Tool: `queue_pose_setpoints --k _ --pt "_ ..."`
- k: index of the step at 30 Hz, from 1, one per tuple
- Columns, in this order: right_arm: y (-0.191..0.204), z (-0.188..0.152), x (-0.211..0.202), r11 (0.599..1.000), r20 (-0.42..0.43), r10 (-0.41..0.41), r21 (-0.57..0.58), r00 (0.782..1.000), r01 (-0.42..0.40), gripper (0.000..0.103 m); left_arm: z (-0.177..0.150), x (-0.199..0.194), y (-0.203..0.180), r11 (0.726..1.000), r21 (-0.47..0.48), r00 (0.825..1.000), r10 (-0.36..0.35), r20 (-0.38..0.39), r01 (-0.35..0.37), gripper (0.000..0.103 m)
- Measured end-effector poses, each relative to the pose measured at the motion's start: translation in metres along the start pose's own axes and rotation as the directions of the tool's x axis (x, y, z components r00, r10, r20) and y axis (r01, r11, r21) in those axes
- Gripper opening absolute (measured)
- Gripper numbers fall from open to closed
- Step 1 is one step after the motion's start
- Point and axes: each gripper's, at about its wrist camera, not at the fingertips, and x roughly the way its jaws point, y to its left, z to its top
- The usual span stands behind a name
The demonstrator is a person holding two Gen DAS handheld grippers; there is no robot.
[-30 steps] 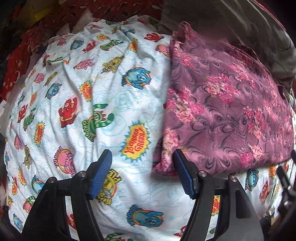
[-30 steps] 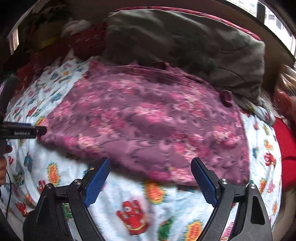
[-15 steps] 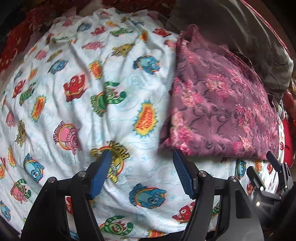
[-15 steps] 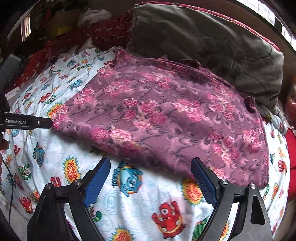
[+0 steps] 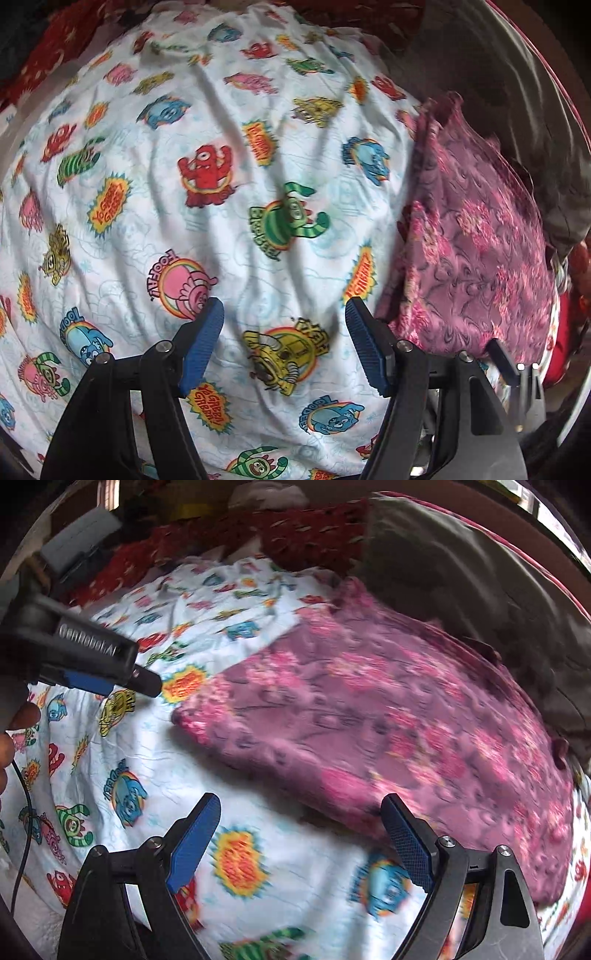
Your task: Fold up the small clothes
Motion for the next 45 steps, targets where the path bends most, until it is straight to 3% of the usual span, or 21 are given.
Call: queue_pose_setpoints --k 7,14,19,21,25,26,27,32,35,40,43,45 --pt "0.033 0.016 0.027 0.995 0.024 -0.065 -0.071 0.998 0.067 0.089 0.000 0.001 0.005 1.000 -0.011 1.000 -0.007 -0.009 0.007 0.068" --pt "0.026 0.026 0.031 0.997 0.072 -0.071 0.008 0.995 0.070 0.082 -0.003 0.001 0.002 1.000 0.004 1.000 -0.001 -0.008 0.001 0.068" --pt "0.020 0.029 0.033 0.998 0.075 -0.060 0.035 0.995 0.057 0.067 0.000 0.005 -0.001 1.000 0.014 1.000 0.005 -0.010 -0.005 0.068" --pt "0.017 0.030 0.034 0.998 0.073 -0.054 0.041 0.996 0.051 0.049 0.000 0.005 -0.003 1.000 0.023 1.000 0.009 -0.010 -0.009 0.068" --pt "0.016 0.030 0.032 0.999 0.069 -0.025 0.035 0.997 0.022 0.030 -0.001 0.003 -0.007 0.999 0.039 1.000 0.012 -0.010 -0.012 0.068" --pt "0.015 0.029 0.031 0.999 0.071 -0.017 0.040 0.997 0.014 0.017 -0.001 0.003 -0.008 0.999 0.041 1.000 0.012 -0.010 -0.011 0.068" --pt "0.015 0.029 0.030 0.999 0.074 -0.004 0.045 0.997 0.000 0.011 0.000 0.002 -0.009 0.999 0.044 1.000 0.009 -0.009 -0.009 0.068" --pt "0.005 0.026 0.017 0.993 0.128 0.012 0.115 0.992 -0.026 0.010 0.012 0.002 -0.015 0.999 0.050 1.000 -0.012 -0.014 0.012 0.068" --pt "-0.005 0.024 0.007 0.984 0.158 0.027 0.168 0.987 -0.053 0.009 0.021 0.005 -0.022 0.997 0.050 0.997 -0.063 -0.041 0.065 0.068" --pt "-0.021 0.022 -0.005 0.970 0.198 0.037 0.229 0.980 -0.083 0.009 0.043 0.015 -0.038 0.972 0.006 0.968 -0.233 -0.090 0.235 0.068" --pt "-0.030 0.022 -0.011 0.962 0.215 0.042 0.255 0.976 -0.098 0.009 0.060 0.022 -0.045 0.934 -0.055 0.930 -0.356 -0.097 0.352 0.068" --pt "-0.034 0.021 -0.013 0.957 0.220 0.046 0.269 0.974 -0.106 0.008 0.068 0.027 -0.049 0.915 -0.089 0.910 -0.401 -0.102 0.394 0.068"
